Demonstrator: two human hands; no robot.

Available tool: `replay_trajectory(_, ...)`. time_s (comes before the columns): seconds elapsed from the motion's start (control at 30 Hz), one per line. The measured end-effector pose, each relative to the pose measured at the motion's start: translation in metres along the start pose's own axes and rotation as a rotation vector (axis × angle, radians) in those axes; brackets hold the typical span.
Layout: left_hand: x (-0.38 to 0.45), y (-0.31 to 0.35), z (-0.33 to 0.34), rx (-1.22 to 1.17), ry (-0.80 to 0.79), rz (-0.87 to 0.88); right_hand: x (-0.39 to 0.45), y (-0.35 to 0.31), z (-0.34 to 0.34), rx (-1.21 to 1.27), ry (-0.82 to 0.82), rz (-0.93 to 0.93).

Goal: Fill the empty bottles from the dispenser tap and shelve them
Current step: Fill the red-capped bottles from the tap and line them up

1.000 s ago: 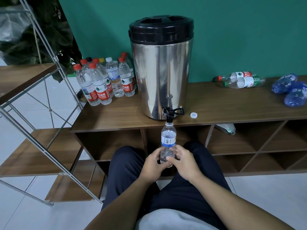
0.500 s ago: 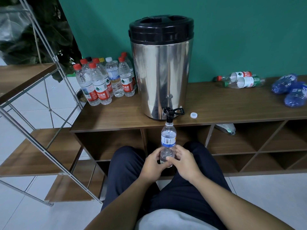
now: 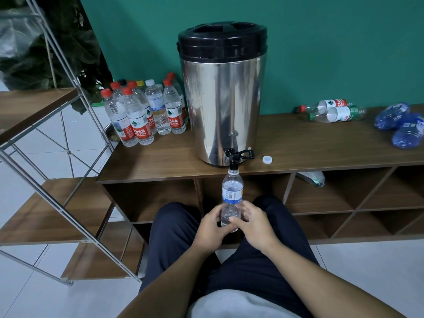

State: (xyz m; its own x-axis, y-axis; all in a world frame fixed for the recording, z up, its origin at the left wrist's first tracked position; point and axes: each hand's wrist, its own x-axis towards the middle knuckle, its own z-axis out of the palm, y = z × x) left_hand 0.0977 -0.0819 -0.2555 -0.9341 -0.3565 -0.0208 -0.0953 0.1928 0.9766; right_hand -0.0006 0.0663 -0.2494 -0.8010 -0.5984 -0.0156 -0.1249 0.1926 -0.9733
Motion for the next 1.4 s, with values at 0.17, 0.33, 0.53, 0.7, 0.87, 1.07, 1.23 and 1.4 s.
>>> replay_trajectory(0.17, 0.0003, -0.0005, 0.0002, 0.003, -0.003, -0.004, 0.0004, 0.0003, 0.0001, 0.001, -0.005, -0.002)
replay_trajectory(0.33, 0.0001, -0.0001, 0.0001, 0.014, -0.003, -0.003, 0.0001, 0.0006, 0.0001, 0.016, 0.001, -0.001)
replay_trajectory(0.53, 0.0001, 0.0004, -0.0001, 0.022, -0.001, -0.002, 0.0000, 0.0004, 0.0002, 0.015, -0.002, 0.000)
replay_trajectory(0.7, -0.0007, 0.0006, -0.0002, 0.034, 0.002, 0.003, 0.0001, -0.0008, -0.0002, 0.004, -0.003, -0.003)
replay_trajectory(0.87, -0.0013, 0.0012, -0.0010, 0.042, -0.003, 0.005, 0.0002, -0.0005, 0.0005, 0.000, 0.002, 0.004)
replay_trajectory(1.07, -0.0009, 0.0005, -0.0011, 0.041, -0.001, 0.006, 0.0000, -0.0002, 0.0003, -0.007, 0.001, 0.004)
replay_trajectory(1.23, -0.0004, 0.0002, -0.0008, 0.034, 0.001, 0.004, 0.0007, 0.0009, 0.0005, -0.006, 0.003, 0.005)
replay_trajectory(1.4, 0.0002, -0.0002, -0.0006, 0.033, 0.001, 0.005, 0.0004, 0.0009, 0.0006, 0.001, 0.007, 0.010)
